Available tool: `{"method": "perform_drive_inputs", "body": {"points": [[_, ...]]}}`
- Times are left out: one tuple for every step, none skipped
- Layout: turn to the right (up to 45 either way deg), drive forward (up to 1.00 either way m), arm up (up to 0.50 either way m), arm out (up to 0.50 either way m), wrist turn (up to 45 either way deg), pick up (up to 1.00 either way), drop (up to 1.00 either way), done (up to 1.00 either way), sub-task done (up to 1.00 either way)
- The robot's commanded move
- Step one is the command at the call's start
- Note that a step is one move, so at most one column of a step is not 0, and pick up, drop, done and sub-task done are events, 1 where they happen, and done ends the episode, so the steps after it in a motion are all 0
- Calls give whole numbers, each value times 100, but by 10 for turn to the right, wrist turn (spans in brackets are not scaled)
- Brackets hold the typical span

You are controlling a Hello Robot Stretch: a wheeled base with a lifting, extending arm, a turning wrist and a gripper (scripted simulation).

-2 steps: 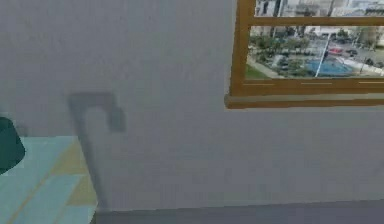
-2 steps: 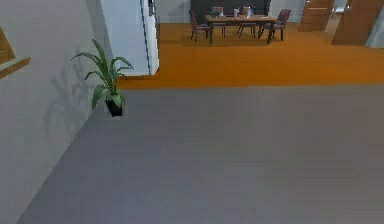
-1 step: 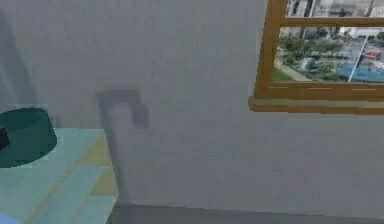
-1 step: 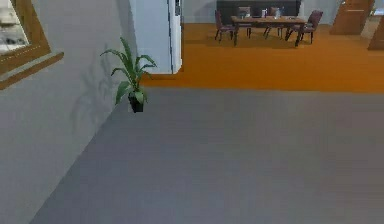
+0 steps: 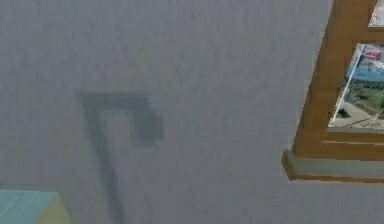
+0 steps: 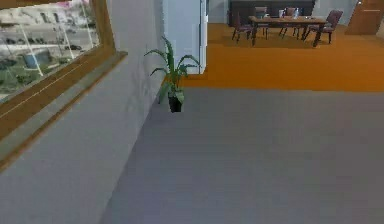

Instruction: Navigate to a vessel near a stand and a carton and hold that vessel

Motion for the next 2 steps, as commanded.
{"method": "perform_drive_inputs", "body": {"points": [[-450, 0, 0, 0, 0, 0, 0, 0, 0], [-450, 0, 0, 0, 0, 0, 0, 0, 0]]}}
